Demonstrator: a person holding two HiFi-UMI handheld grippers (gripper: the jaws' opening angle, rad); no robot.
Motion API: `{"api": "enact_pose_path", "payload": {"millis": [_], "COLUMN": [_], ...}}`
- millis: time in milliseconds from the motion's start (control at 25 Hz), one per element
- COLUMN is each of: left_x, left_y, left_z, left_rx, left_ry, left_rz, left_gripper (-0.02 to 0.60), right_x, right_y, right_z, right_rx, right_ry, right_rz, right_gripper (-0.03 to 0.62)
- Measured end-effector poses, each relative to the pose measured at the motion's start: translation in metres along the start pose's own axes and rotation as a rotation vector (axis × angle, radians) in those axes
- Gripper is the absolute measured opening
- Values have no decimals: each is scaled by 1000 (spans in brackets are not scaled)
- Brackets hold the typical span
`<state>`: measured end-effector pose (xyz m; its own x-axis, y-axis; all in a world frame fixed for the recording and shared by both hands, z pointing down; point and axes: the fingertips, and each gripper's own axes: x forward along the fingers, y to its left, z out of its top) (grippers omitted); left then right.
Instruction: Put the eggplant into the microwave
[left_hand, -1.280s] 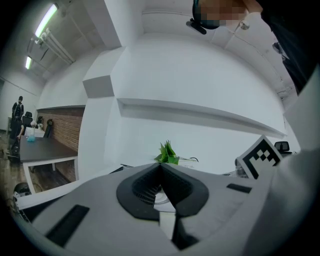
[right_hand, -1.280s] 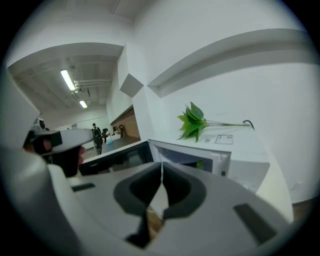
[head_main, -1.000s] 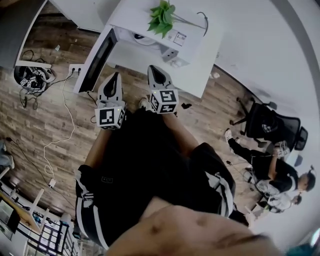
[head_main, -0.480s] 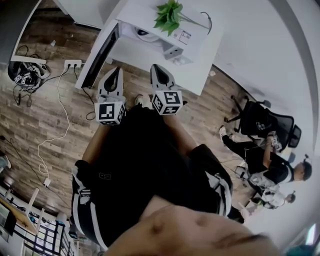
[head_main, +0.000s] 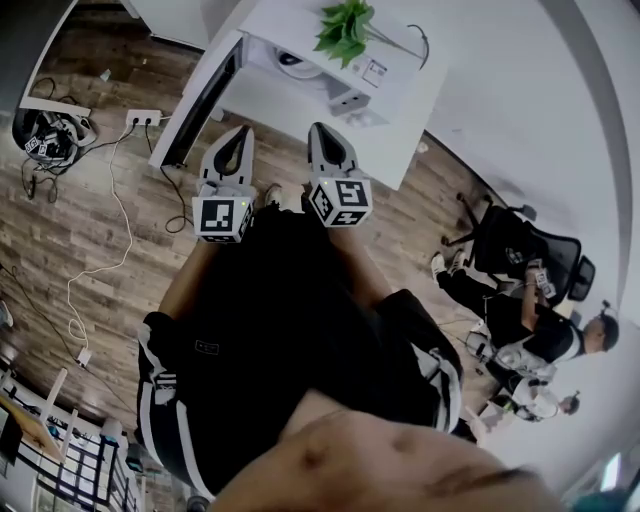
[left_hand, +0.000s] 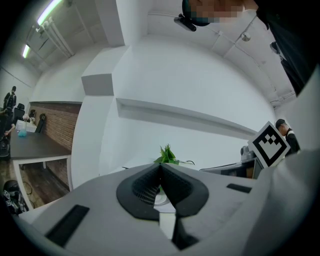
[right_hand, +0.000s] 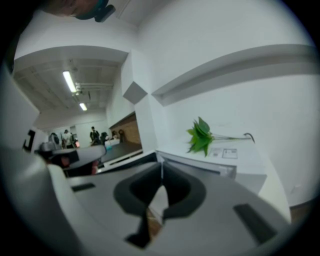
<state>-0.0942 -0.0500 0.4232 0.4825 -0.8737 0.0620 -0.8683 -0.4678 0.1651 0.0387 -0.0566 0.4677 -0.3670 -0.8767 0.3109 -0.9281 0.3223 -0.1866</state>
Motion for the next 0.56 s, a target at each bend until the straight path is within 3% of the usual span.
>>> {"api": "enact_pose_path", "payload": {"millis": [560], "left_x": [-2], "left_y": [-2], "left_z": [-1], "left_rx": [13], "left_ry": [-5], "left_rz": [10], "left_gripper": [32], "right_x": [-2], "right_y": [3], "right_z": [5], "right_rx": [-7], "right_ry": [-19], "right_rz": [14], "right_gripper": [34]}}
